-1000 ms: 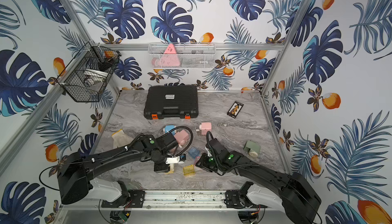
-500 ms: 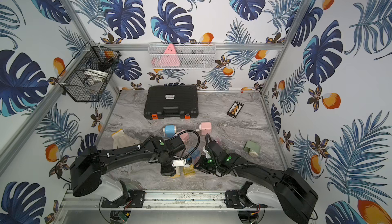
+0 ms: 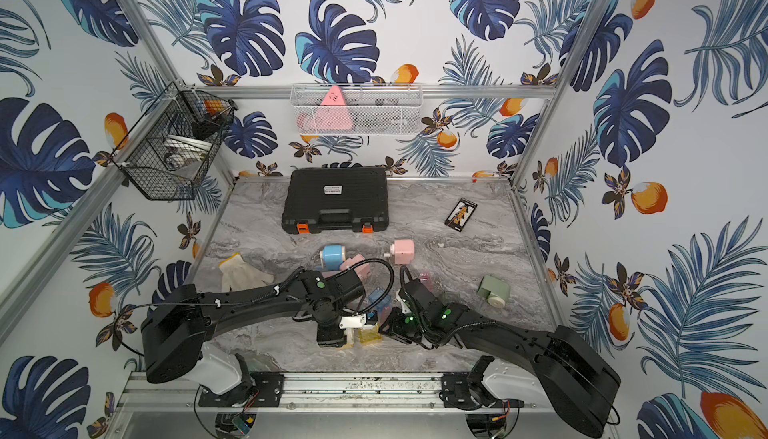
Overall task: Put the tray back into the pencil sharpener
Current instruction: Pick up the container from the center of the board.
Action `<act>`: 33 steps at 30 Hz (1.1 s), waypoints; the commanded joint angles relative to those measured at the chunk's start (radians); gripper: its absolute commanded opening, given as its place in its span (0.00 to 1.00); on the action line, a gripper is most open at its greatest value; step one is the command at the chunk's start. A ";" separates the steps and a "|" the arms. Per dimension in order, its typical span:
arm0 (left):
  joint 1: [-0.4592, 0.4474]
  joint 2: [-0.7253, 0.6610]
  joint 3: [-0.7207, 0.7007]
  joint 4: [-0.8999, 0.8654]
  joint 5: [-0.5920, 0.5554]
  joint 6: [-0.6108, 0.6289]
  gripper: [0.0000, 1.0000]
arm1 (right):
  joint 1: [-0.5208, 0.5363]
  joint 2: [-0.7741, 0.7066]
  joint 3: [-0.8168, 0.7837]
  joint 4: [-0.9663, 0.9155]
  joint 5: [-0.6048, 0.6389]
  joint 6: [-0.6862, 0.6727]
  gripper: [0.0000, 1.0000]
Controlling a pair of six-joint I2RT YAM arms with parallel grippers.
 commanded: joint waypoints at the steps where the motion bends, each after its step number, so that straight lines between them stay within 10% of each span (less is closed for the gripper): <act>1: -0.001 -0.002 -0.005 0.014 0.002 -0.012 0.62 | 0.008 0.006 -0.001 0.039 0.014 -0.004 0.29; 15: 0.001 -0.103 -0.084 0.066 -0.019 -0.040 0.69 | 0.039 0.047 0.010 0.075 0.018 -0.002 0.30; 33: 0.014 -0.164 -0.171 0.154 -0.008 -0.042 0.54 | 0.081 0.153 0.070 0.131 0.010 -0.015 0.30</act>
